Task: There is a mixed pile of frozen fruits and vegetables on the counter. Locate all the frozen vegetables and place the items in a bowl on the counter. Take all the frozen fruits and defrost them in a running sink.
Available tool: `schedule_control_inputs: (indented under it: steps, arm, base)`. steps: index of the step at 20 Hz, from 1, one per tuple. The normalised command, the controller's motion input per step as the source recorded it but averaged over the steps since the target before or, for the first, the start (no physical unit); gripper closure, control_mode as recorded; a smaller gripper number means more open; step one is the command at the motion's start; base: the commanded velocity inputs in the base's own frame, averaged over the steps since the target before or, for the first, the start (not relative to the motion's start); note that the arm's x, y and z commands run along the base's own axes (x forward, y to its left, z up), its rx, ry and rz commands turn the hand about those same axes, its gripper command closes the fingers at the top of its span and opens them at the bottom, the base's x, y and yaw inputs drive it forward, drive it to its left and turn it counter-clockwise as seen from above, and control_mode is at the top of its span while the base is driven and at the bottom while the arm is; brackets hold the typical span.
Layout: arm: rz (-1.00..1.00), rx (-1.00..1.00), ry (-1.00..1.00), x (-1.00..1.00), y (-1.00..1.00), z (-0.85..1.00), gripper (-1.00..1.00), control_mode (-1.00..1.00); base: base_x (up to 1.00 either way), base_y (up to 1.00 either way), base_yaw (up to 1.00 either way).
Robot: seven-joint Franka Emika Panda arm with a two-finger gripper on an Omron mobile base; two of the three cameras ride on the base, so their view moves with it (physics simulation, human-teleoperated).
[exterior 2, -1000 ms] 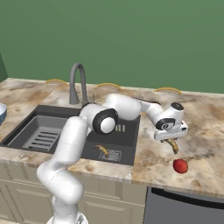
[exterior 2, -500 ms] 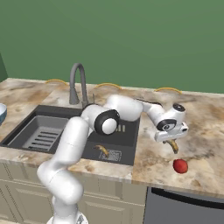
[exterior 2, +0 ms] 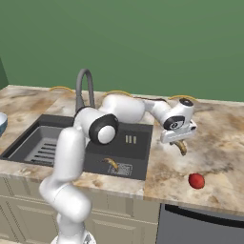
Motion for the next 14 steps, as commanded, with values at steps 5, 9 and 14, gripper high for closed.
schedule_control_inputs:
  steps: [5,9,14]
  arm:
    - [0.08,0.00,-0.03,-0.34,0.91,0.15,1.00,-1.00]
    - [0.06,-0.02,-0.02,-0.35,0.99,0.08,1.00,-1.00]
    - [0.01,-0.06,-0.01,-0.22,1.00,-0.01,1.00,-1.00]
  base:
    - [0.00,0.00,0.00]
    - [0.00,0.00,0.00]
    - [0.00,0.00,0.00]
